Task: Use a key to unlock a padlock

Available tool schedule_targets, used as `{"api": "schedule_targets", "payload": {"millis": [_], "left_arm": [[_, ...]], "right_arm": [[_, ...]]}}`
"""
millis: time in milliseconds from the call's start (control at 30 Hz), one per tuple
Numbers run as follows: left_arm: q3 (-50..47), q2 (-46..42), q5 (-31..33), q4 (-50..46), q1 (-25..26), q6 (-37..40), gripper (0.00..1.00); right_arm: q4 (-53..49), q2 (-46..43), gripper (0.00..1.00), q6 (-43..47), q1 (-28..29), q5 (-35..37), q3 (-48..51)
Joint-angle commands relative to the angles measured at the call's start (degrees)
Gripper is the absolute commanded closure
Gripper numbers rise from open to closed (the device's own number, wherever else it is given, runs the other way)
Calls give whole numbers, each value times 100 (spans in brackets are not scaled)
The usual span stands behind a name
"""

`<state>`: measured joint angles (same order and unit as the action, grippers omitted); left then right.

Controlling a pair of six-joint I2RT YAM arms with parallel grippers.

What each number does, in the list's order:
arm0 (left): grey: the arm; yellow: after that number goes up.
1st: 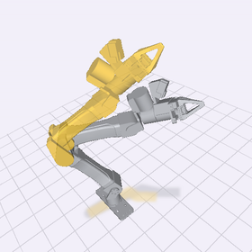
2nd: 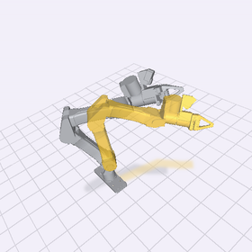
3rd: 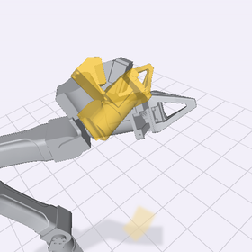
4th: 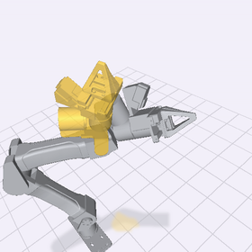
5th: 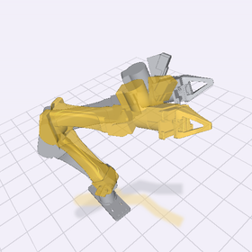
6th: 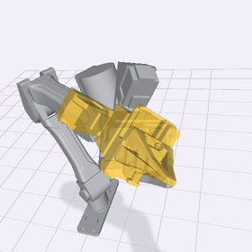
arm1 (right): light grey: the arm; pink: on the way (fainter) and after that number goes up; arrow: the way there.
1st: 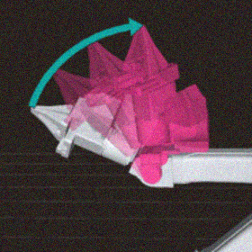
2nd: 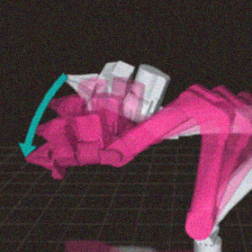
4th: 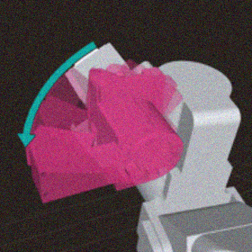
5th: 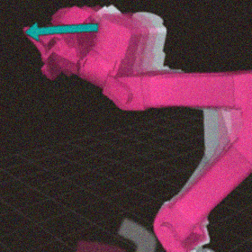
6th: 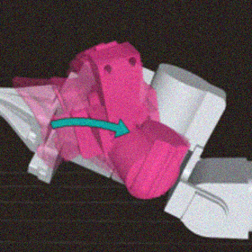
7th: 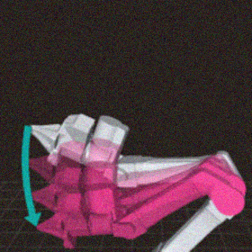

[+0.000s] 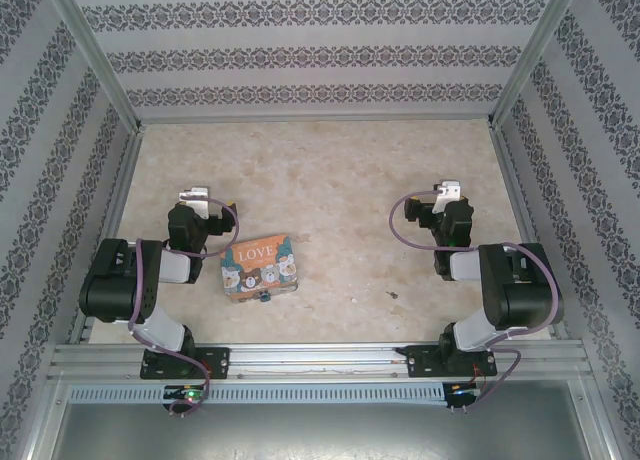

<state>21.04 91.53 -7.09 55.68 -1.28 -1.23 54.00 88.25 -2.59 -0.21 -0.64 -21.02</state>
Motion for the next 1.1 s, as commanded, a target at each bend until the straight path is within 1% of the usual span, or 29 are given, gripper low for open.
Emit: {"api": "schedule_targets", "payload": {"millis": [0,933,1067], "left_arm": [[111,-12,-73,-94,-85,120,1],[111,-12,-73,-95,-90,123,1],[85,-7,90,-72,-83,52,1]], "right_arm": [[32,-42,2,53,47,90,-52],[23,-44,2,48,36,68,-61],[23,-44,2,39,21,56,-61]]}}
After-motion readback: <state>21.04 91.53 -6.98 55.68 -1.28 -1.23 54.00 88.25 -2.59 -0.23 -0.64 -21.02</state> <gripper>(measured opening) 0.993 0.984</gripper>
